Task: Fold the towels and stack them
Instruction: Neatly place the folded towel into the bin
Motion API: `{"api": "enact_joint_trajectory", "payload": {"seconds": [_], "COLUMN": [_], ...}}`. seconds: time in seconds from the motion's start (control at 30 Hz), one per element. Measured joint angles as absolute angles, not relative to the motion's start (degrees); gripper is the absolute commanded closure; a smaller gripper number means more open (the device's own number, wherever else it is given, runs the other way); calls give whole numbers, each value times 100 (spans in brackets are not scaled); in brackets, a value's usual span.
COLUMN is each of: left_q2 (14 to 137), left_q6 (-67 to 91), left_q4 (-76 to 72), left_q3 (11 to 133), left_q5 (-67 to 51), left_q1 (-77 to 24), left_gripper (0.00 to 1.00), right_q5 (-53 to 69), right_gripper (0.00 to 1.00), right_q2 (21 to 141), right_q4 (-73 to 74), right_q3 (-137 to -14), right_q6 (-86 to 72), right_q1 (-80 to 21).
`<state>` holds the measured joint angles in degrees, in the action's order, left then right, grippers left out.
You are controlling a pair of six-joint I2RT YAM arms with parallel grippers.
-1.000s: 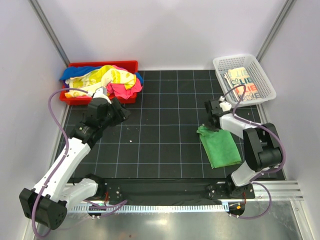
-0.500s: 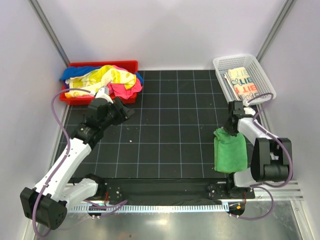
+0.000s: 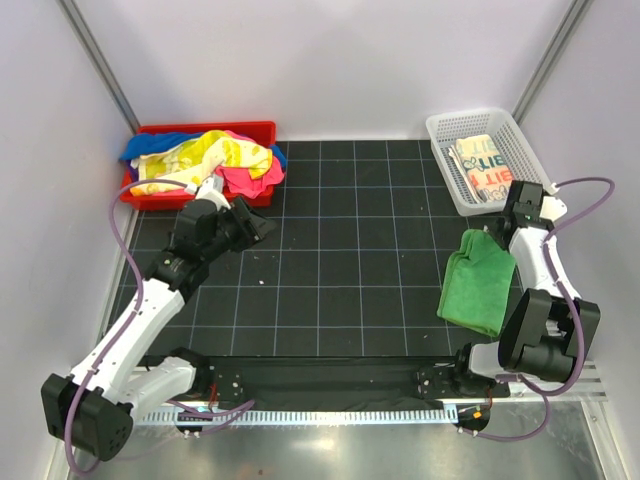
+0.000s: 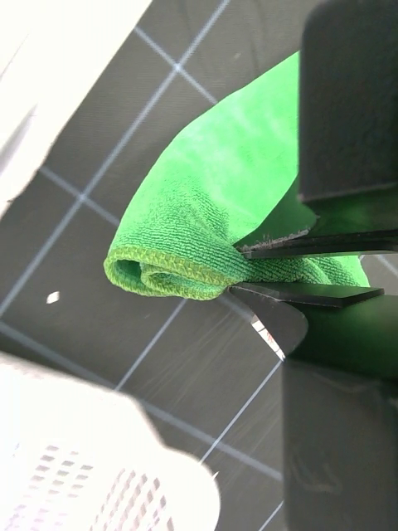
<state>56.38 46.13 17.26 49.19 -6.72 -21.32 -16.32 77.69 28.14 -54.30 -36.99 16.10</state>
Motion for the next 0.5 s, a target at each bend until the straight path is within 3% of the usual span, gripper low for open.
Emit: {"api": "enact_joint_trajectory", "payload": {"seconds": [0.5], "left_q2": [5599], "left_q6": [4635], "left_q4": [1448], "left_q3": [4845], "left_q5": [-766], "left_q1": [-2346], "left_gripper": [48], "right_q5": [-1883], "right_gripper": [99], "right_q2": [8429], "right_q4": [2134], "right_q3": [-6414], "right_q6": [-3647], "right_q1": [1734]}}
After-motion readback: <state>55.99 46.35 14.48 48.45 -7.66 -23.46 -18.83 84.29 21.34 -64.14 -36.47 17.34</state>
